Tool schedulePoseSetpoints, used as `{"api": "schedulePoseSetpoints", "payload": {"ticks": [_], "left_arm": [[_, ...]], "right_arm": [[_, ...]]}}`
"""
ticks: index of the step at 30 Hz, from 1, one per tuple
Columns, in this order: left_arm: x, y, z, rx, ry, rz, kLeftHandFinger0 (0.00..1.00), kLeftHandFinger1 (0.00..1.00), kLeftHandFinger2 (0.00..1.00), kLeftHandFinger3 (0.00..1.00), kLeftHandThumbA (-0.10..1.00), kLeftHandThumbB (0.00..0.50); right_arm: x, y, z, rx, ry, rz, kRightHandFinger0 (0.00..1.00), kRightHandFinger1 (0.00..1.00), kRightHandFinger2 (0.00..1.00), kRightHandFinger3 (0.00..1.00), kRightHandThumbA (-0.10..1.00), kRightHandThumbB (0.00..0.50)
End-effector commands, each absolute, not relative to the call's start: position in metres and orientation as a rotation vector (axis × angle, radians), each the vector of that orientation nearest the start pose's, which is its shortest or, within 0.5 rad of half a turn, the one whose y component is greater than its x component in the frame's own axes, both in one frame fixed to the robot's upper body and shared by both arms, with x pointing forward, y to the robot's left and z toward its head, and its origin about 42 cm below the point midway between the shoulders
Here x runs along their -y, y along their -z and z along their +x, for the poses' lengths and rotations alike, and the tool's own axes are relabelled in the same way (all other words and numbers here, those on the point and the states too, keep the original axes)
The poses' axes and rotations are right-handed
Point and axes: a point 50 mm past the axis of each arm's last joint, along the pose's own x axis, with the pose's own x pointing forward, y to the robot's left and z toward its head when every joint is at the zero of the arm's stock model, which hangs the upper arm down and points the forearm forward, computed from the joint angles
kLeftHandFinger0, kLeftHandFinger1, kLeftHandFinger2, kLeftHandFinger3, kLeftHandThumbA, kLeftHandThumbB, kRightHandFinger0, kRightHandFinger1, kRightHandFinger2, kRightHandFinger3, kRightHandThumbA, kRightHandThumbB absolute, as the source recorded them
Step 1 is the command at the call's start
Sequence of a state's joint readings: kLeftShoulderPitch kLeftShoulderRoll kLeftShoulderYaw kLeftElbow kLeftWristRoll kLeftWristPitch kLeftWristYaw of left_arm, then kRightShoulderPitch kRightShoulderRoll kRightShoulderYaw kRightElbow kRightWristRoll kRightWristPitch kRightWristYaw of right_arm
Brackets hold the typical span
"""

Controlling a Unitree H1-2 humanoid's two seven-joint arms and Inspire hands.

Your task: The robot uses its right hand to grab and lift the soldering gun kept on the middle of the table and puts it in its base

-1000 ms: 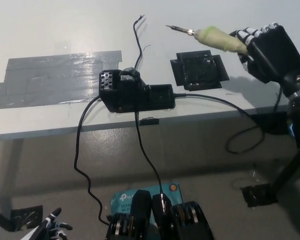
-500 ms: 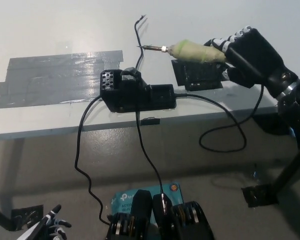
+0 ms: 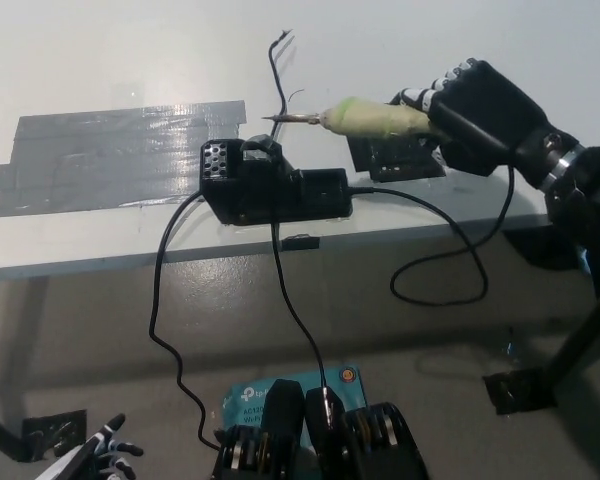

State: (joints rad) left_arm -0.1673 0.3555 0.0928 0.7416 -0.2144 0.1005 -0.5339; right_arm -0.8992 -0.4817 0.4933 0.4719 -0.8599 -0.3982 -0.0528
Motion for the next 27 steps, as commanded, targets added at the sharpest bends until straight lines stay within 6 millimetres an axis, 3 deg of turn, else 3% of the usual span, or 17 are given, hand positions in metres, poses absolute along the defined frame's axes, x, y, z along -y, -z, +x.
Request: {"api": "schedulePoseSetpoints", "payload": {"ticks": [1,2,4,5,8,9,11,12,13,15,19,20,22,24,27], "left_arm": [[-0.384,0.006,0.292,-0.585,0.242,-0.065,0.00,0.08,0.31,0.43,0.78,0.500],[-0.383,0.004,0.292,-0.578,0.248,-0.062,0.00,0.09,0.30,0.44,0.79,0.500],[-0.383,0.005,0.292,-0.578,0.249,-0.062,0.00,0.09,0.30,0.44,0.79,0.500],[-0.382,0.005,0.289,-0.583,0.255,-0.059,0.00,0.10,0.31,0.44,0.79,0.500],[-0.382,0.006,0.285,-0.580,0.274,-0.041,0.00,0.11,0.36,0.47,0.83,0.500],[-0.381,0.006,0.284,-0.579,0.274,-0.042,0.00,0.11,0.35,0.47,0.83,0.500],[-0.381,0.006,0.283,-0.579,0.282,-0.032,0.00,0.11,0.36,0.49,0.85,0.500],[-0.381,0.006,0.283,-0.578,0.281,-0.045,0.00,0.12,0.35,0.48,0.83,0.500],[-0.380,0.006,0.283,-0.576,0.274,-0.059,0.00,0.11,0.35,0.47,0.82,0.500],[-0.379,0.004,0.283,-0.567,0.278,-0.048,0.00,0.10,0.33,0.44,0.82,0.500],[-0.378,0.004,0.283,-0.562,0.270,-0.043,0.00,0.10,0.32,0.44,0.83,0.500],[-0.378,0.003,0.283,-0.560,0.276,-0.041,0.00,0.11,0.33,0.46,0.84,0.500],[-0.378,0.004,0.283,-0.558,0.277,-0.041,0.00,0.12,0.35,0.48,0.84,0.500],[-0.378,0.005,0.282,-0.566,0.275,-0.048,0.00,0.09,0.33,0.47,0.83,0.500],[-0.379,0.007,0.277,-0.574,0.275,-0.051,0.00,0.09,0.32,0.44,0.83,0.500]], "right_arm": [[0.194,-0.347,0.504,0.905,-0.412,-1.587,0.00,0.00,0.00,0.16,-0.10,0.196],[0.190,-0.348,0.503,0.914,-0.427,-1.604,0.00,0.00,0.06,0.24,-0.10,0.220],[0.191,-0.347,0.502,0.914,-0.426,-1.605,0.00,0.00,0.06,0.24,-0.10,0.222],[0.187,-0.345,0.502,0.908,-0.431,-1.663,0.00,0.00,0.15,0.28,-0.10,0.267],[0.183,-0.340,0.503,0.936,-0.436,-1.678,0.00,0.00,0.06,0.25,-0.10,0.282],[0.181,-0.339,0.502,0.927,-0.429,-1.689,0.00,0.00,0.04,0.34,-0.10,0.289],[0.181,-0.337,0.501,0.919,-0.427,-1.696,0.00,0.00,0.00,0.36,-0.10,0.286],[0.182,-0.337,0.502,0.921,-0.426,-1.705,0.00,0.00,0.25,0.38,-0.10,0.290],[0.181,-0.336,0.502,0.908,-0.426,-1.716,0.00,0.00,0.13,0.41,-0.10,0.283],[0.183,-0.333,0.504,0.879,-0.443,-1.771,0.00,0.00,0.02,0.37,-0.10,0.262],[0.189,-0.330,0.507,0.800,-0.418,-1.740,0.00,0.00,0.00,0.37,-0.10,0.265],[0.192,-0.330,0.510,0.730,-0.388,-1.748,0.00,0.01,0.13,0.30,-0.10,0.137],[0.195,-0.330,0.511,0.747,-0.320,-1.733,0.00,0.00,0.04,0.17,-0.10,0.166],[0.197,-0.331,0.511,0.721,-0.300,-1.737,0.00,0.03,0.32,0.31,-0.10,0.184],[0.196,-0.332,0.512,0.723,-0.280,-1.722,0.00,0.01,0.41,0.38,-0.10,0.218]]}}
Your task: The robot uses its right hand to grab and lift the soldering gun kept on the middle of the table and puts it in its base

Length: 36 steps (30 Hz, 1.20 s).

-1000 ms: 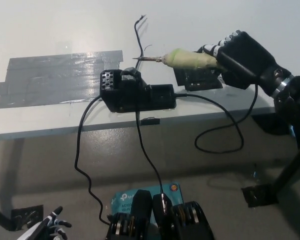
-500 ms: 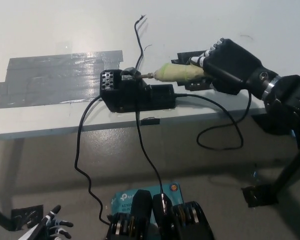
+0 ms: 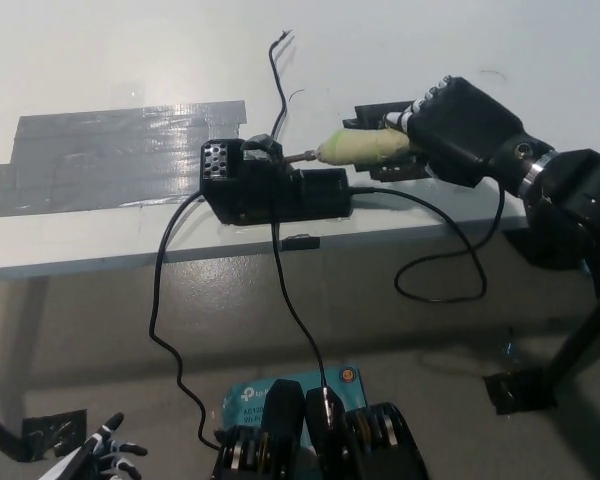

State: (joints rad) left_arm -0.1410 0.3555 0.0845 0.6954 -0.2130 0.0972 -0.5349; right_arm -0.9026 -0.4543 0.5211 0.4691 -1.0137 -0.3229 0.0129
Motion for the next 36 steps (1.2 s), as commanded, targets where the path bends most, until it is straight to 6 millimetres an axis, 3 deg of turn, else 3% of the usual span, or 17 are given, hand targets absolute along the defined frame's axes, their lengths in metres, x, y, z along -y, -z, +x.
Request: {"api": "schedulePoseSetpoints", "payload": {"ticks": [1,5,6,7,12,14,18,20,23,25,27,28,29,30,32,34,36], "left_arm": [[-0.379,0.007,0.277,-0.578,0.280,-0.057,0.00,0.09,0.32,0.45,0.84,0.500],[-0.378,0.009,0.275,-0.584,0.278,-0.063,0.00,0.09,0.30,0.44,0.84,0.500],[-0.377,0.009,0.274,-0.589,0.281,-0.068,0.00,0.11,0.34,0.45,0.84,0.500],[-0.377,0.009,0.274,-0.588,0.280,-0.068,0.00,0.11,0.34,0.44,0.84,0.500],[-0.378,0.009,0.274,-0.594,0.285,-0.074,0.00,0.11,0.35,0.44,0.84,0.500],[-0.378,0.010,0.273,-0.587,0.284,-0.068,0.00,0.11,0.34,0.44,0.84,0.500],[-0.377,0.011,0.274,-0.587,0.291,-0.063,0.00,0.12,0.34,0.44,0.85,0.500],[-0.377,0.011,0.274,-0.591,0.285,-0.050,0.00,0.10,0.33,0.43,0.86,0.500],[-0.377,0.011,0.274,-0.586,0.279,-0.074,0.00,0.09,0.30,0.41,0.84,0.500],[-0.376,0.011,0.274,-0.590,0.282,-0.083,0.00,0.09,0.30,0.40,0.84,0.500],[-0.375,0.010,0.276,-0.586,0.280,-0.076,0.00,0.06,0.27,0.40,0.84,0.500],[-0.376,0.010,0.275,-0.585,0.281,-0.078,0.00,0.06,0.27,0.41,0.84,0.500],[-0.376,0.009,0.275,-0.586,0.275,-0.088,0.00,0.06,0.26,0.41,0.84,0.500],[-0.376,0.009,0.275,-0.584,0.278,-0.079,0.00,0.06,0.26,0.41,0.84,0.500],[-0.376,0.011,0.275,-0.589,0.278,-0.078,0.00,0.07,0.27,0.42,0.84,0.500],[-0.378,0.010,0.275,-0.588,0.275,-0.072,0.00,0.07,0.28,0.43,0.85,0.500],[-0.378,0.010,0.275,-0.587,0.274,-0.068,0.00,0.07,0.27,0.42,0.86,0.500]], "right_arm": [[0.195,-0.335,0.511,0.729,-0.250,-1.698,0.00,0.00,0.32,0.34,-0.10,0.188],[0.195,-0.336,0.511,0.747,-0.246,-1.697,0.00,0.00,0.29,0.36,-0.10,0.210],[0.195,-0.340,0.510,0.818,-0.252,-1.697,0.00,0.00,0.73,0.43,-0.10,0.163],[0.196,-0.341,0.510,0.820,-0.258,-1.709,0.00,0.00,0.76,0.43,-0.10,0.183],[0.196,-0.346,0.510,0.847,-0.271,-1.690,0.00,0.00,0.51,0.44,-0.10,0.225],[0.196,-0.345,0.511,0.823,-0.289,-1.698,0.00,0.00,0.00,0.41,-0.10,0.249],[0.201,-0.341,0.512,0.829,-0.301,-1.692,0.00,0.00,0.00,0.37,-0.10,0.294],[0.203,-0.339,0.514,0.839,-0.329,-1.709,0.00,0.00,0.26,0.37,-0.10,0.308],[0.209,-0.340,0.514,0.856,-0.342,-1.729,0.00,0.00,0.38,0.42,-0.10,0.257],[0.213,-0.341,0.515,0.851,-0.342,-1.757,0.00,0.00,0.35,0.51,-0.10,0.249],[0.216,-0.343,0.514,0.854,-0.349,-1.763,0.00,0.00,0.52,0.55,-0.10,0.243],[0.218,-0.345,0.513,0.882,-0.333,-1.793,0.00,0.00,0.52,0.55,-0.10,0.279],[0.221,-0.345,0.513,0.929,-0.315,-1.794,0.00,0.00,0.25,0.47,-0.10,0.329],[0.223,-0.345,0.513,0.967,-0.305,-1.778,0.00,0.00,0.19,0.44,-0.10,0.344],[0.234,-0.344,0.518,0.958,-0.305,-1.769,0.00,0.00,0.01,0.25,-0.10,0.228],[0.239,-0.349,0.519,0.965,-0.306,-1.791,0.00,0.09,0.31,0.23,-0.10,0.202],[0.241,-0.351,0.519,0.975,-0.301,-1.783,0.00,0.08,0.30,0.21,-0.10,0.192]]}}
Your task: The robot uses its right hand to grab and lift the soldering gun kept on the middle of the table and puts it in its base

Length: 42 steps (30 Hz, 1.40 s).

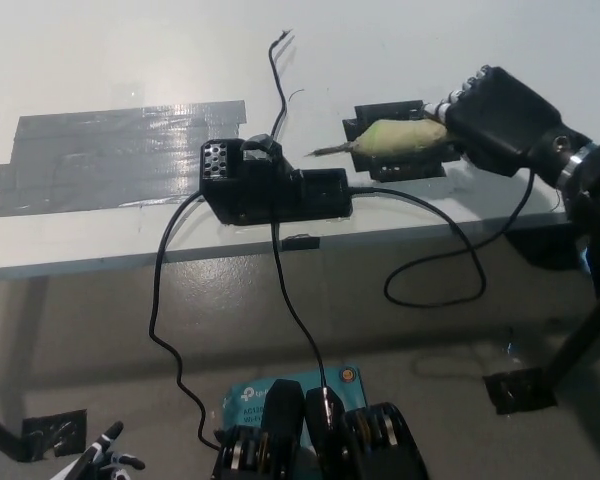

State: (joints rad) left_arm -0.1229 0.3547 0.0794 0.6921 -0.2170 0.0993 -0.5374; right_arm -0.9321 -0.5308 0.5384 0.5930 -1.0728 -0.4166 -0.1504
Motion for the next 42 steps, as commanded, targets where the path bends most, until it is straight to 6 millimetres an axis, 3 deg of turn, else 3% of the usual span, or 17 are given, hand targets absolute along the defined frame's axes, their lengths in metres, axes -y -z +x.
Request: {"api": "schedulePoseSetpoints", "payload": {"ticks": [1,7,9,12,13,14,17,18,20,22,27,30,34,36,39,41,42], "left_arm": [[-0.377,0.010,0.274,-0.589,0.282,-0.068,0.00,0.08,0.28,0.45,0.87,0.500],[-0.377,0.012,0.272,-0.599,0.294,-0.074,0.00,0.09,0.32,0.46,0.86,0.500],[-0.376,0.011,0.271,-0.601,0.294,-0.077,0.00,0.09,0.32,0.46,0.86,0.500],[-0.376,0.012,0.271,-0.600,0.288,-0.069,0.00,0.09,0.32,0.46,0.87,0.500],[-0.375,0.012,0.271,-0.597,0.289,-0.072,0.00,0.07,0.32,0.45,0.86,0.500],[-0.375,0.011,0.271,-0.595,0.292,-0.080,0.00,0.07,0.31,0.44,0.86,0.500],[-0.374,0.012,0.272,-0.593,0.295,-0.079,0.00,0.08,0.31,0.44,0.86,0.500],[-0.374,0.011,0.272,-0.588,0.299,-0.066,0.00,0.08,0.31,0.44,0.88,0.500],[-0.374,0.011,0.272,-0.586,0.304,-0.060,0.00,0.08,0.33,0.45,0.88,0.500],[-0.373,0.011,0.273,-0.589,0.305,-0.063,0.00,0.08,0.34,0.46,0.88,0.500],[-0.373,0.010,0.273,-0.587,0.302,-0.076,0.00,0.10,0.33,0.46,0.87,0.500],[-0.372,0.010,0.275,-0.584,0.305,-0.075,0.00,0.09,0.30,0.46,0.87,0.500],[-0.371,0.008,0.276,-0.568,0.317,-0.058,0.00,0.09,0.31,0.45,0.88,0.500],[-0.371,0.008,0.276,-0.566,0.319,-0.063,0.00,0.10,0.32,0.46,0.88,0.500],[-0.371,0.008,0.278,-0.570,0.317,-0.061,0.00,0.11,0.34,0.50,0.88,0.500],[-0.370,0.007,0.280,-0.570,0.319,-0.049,0.00,0.11,0.33,0.49,0.89,0.500],[-0.371,0.007,0.280,-0.572,0.316,-0.061,0.00,0.10,0.32,0.50,0.88,0.500]], "right_arm": [[0.243,-0.356,0.517,1.012,-0.286,-1.775,0.00,0.06,0.41,0.16,-0.10,0.197],[0.239,-0.362,0.519,0.992,-0.269,-1.711,0.00,0.01,0.45,0.10,-0.10,0.133],[0.235,-0.364,0.518,1.001,-0.258,-1.700,0.00,0.00,0.27,0.09,-0.10,0.130],[0.227,-0.365,0.517,0.981,-0.249,-1.694,0.00,0.03,0.33,0.35,-0.10,0.152],[0.225,-0.365,0.516,0.985,-0.251,-1.690,0.00,0.04,0.47,0.40,-0.10,0.160],[0.219,-0.364,0.517,0.993,-0.259,-1.698,0.00,0.01,0.29,0.29,-0.10,0.172],[0.216,-0.362,0.517,0.993,-0.262,-1.686,0.00,0.00,0.20,0.19,-0.10,0.171],[0.212,-0.361,0.518,0.993,-0.260,-1.685,0.01,0.18,0.23,0.19,-0.10,0.180],[0.210,-0.361,0.519,0.995,-0.258,-1.675,0.00,0.26,0.20,0.15,-0.10,0.188],[0.206,-0.361,0.518,0.959,-0.247,-1.699,0.00,0.09,0.34,0.13,-0.10,0.154],[0.199,-0.361,0.519,0.929,-0.245,-1.726,0.00,0.00,0.07,0.08,-0.10,0.140],[0.191,-0.361,0.519,0.921,-0.222,-1.752,0.00,0.02,0.22,0.06,-0.10,0.213],[0.185,-0.361,0.522,0.891,-0.214,-1.750,0.00,0.04,0.28,0.05,-0.10,0.217],[0.184,-0.360,0.522,0.886,-0.205,-1.750,0.00,0.04,0.22,0.06,-0.10,0.215],[0.179,-0.363,0.523,0.845,-0.216,-1.790,0.00,0.06,0.47,0.11,-0.10,0.194],[0.174,-0.364,0.521,0.860,-0.206,-1.813,0.00,0.07,0.47,0.25,-0.10,0.254],[0.170,-0.362,0.521,0.857,-0.232,-1.752,0.00,0.06,0.47,0.18,-0.10,0.240]]}}
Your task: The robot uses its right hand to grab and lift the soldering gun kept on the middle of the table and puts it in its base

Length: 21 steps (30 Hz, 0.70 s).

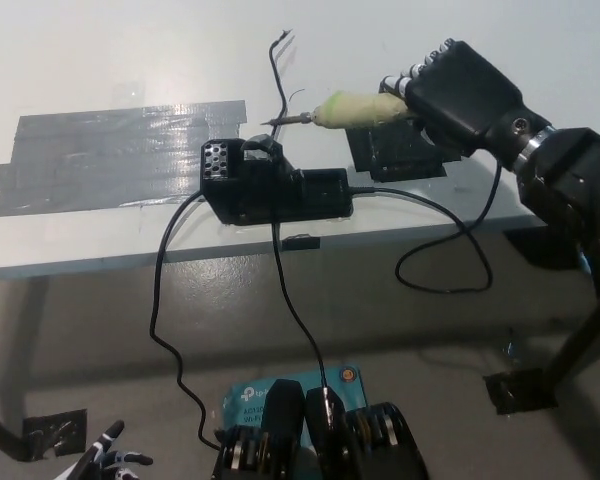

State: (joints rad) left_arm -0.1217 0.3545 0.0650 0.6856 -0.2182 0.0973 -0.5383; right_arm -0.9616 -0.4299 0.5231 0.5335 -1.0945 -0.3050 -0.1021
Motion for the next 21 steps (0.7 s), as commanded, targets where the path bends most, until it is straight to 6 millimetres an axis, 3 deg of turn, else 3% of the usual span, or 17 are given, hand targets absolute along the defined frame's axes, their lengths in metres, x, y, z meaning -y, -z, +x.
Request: {"api": "schedulePoseSetpoints", "payload": {"ticks": [1,2,3,4,5,8,10,12,13,18,19,21], "left_arm": [[-0.371,0.007,0.282,-0.569,0.322,-0.062,0.00,0.12,0.34,0.50,0.87,0.500],[-0.371,0.006,0.282,-0.575,0.319,-0.053,0.00,0.11,0.35,0.52,0.88,0.500],[-0.371,0.006,0.282,-0.574,0.318,-0.059,0.00,0.11,0.35,0.52,0.88,0.500],[-0.369,0.005,0.283,-0.573,0.321,-0.057,0.00,0.11,0.34,0.52,0.88,0.500],[-0.370,0.005,0.283,-0.572,0.328,-0.044,0.00,0.11,0.35,0.53,0.89,0.500],[-0.369,0.003,0.285,-0.566,0.331,-0.049,0.00,0.10,0.33,0.52,0.88,0.500],[-0.369,0.001,0.286,-0.560,0.330,-0.035,0.00,0.11,0.34,0.52,0.90,0.500],[-0.369,0.001,0.287,-0.558,0.334,-0.035,0.00,0.11,0.34,0.51,0.90,0.500],[-0.370,0.000,0.287,-0.562,0.335,-0.034,0.00,0.12,0.35,0.51,0.90,0.500],[-0.369,0.000,0.289,-0.571,0.333,-0.031,0.00,0.12,0.35,0.50,0.91,0.500],[-0.368,0.000,0.289,-0.571,0.330,-0.034,0.00,0.12,0.35,0.49,0.91,0.500],[-0.368,-0.001,0.288,-0.573,0.331,-0.036,0.00,0.12,0.37,0.49,0.91,0.500]], "right_arm": [[0.171,-0.361,0.521,0.858,-0.239,-1.742,0.00,0.07,0.52,0.14,-0.10,0.238],[0.169,-0.358,0.523,0.850,-0.250,-1.757,0.00,0.08,0.54,0.20,-0.10,0.251],[0.168,-0.357,0.522,0.855,-0.248,-1.755,0.00,0.10,0.54,0.33,-0.10,0.256],[0.170,-0.358,0.521,0.852,-0.244,-1.756,0.00,0.10,0.52,0.34,-0.10,0.258],[0.169,-0.355,0.521,0.905,-0.243,-1.755,0.00,0.08,0.46,0.29,-0.10,0.302],[0.169,-0.354,0.518,0.888,-0.263,-1.718,0.00,0.07,0.47,0.35,-0.10,0.269],[0.170,-0.351,0.517,0.900,-0.281,-1.697,0.00,0.00,0.43,0.35,-0.10,0.291],[0.175,-0.347,0.515,0.893,-0.278,-1.726,0.00,0.01,0.45,0.30,-0.10,0.271],[0.177,-0.345,0.515,0.906,-0.279,-1.728,0.00,0.04,0.48,0.27,-0.10,0.294],[0.184,-0.341,0.513,0.880,-0.296,-1.730,0.00,0.08,0.52,0.25,-0.10,0.278],[0.187,-0.337,0.514,0.862,-0.306,-1.718,0.00,0.02,0.51,0.25,-0.10,0.269],[0.192,-0.333,0.512,0.856,-0.319,-1.699,0.00,0.00,0.48,0.26,-0.10,0.282]]}}
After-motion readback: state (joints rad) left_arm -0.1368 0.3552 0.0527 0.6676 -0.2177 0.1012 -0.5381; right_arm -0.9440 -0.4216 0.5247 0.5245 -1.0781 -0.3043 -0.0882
